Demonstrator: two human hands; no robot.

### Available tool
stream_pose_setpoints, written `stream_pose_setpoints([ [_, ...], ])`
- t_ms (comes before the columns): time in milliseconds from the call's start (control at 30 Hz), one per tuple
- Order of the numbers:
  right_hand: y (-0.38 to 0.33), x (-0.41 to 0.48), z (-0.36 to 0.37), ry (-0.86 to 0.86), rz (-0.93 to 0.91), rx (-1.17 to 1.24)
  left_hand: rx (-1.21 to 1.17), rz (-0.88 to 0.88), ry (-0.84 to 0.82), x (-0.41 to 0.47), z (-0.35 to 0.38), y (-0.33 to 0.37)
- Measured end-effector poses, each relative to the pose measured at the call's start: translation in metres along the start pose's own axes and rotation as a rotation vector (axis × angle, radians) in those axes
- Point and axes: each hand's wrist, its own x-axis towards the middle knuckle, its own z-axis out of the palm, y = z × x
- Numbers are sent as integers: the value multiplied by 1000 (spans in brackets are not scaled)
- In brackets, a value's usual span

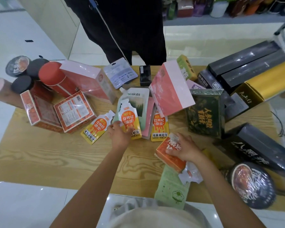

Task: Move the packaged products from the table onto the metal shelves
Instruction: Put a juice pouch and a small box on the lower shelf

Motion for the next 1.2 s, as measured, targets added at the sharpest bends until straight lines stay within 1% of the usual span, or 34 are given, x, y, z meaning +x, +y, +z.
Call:
stream_pose_setpoints([
  [133, 0, 3, -6, -68, 10, 50, -156, -156, 25, 2, -4, 3],
  [233, 2, 3, -9, -86, 43, 107, -365, -306, -25, 8, -4, -5],
  [300, 3, 4, -9, -91, 77, 127, -453, -365, -72, 9, -5, -8],
  [367, 6, 7, -5, -81, 92, 195, -520, -397, -115, 6, -8, -8],
  [433, 6, 6, -3, -65, 124, 314, -549, -407, -152, -5, -13, -6],
  [600, -3, 0, 0, 12, 161, 491, -490, -376, -316, -36, -33, -28],
  [667, -10, -1, 2, 66, 141, 553, -518, -388, -325, -49, -42, -40],
  [800, -31, -7, 11, 111, 60, 719, -672, -438, -247, -70, -61, -67],
  [967, -77, -23, 31, 104, -93, 906, -869, -415, -53, -94, -94, -94],
  [1067, -109, -42, 50, 5, -210, 1027, -970, -403, 66, -110, -119, -118],
  [1200, -155, -80, 85, -145, -284, 1116, -1089, -398, 211, -139, -163, -158],
])
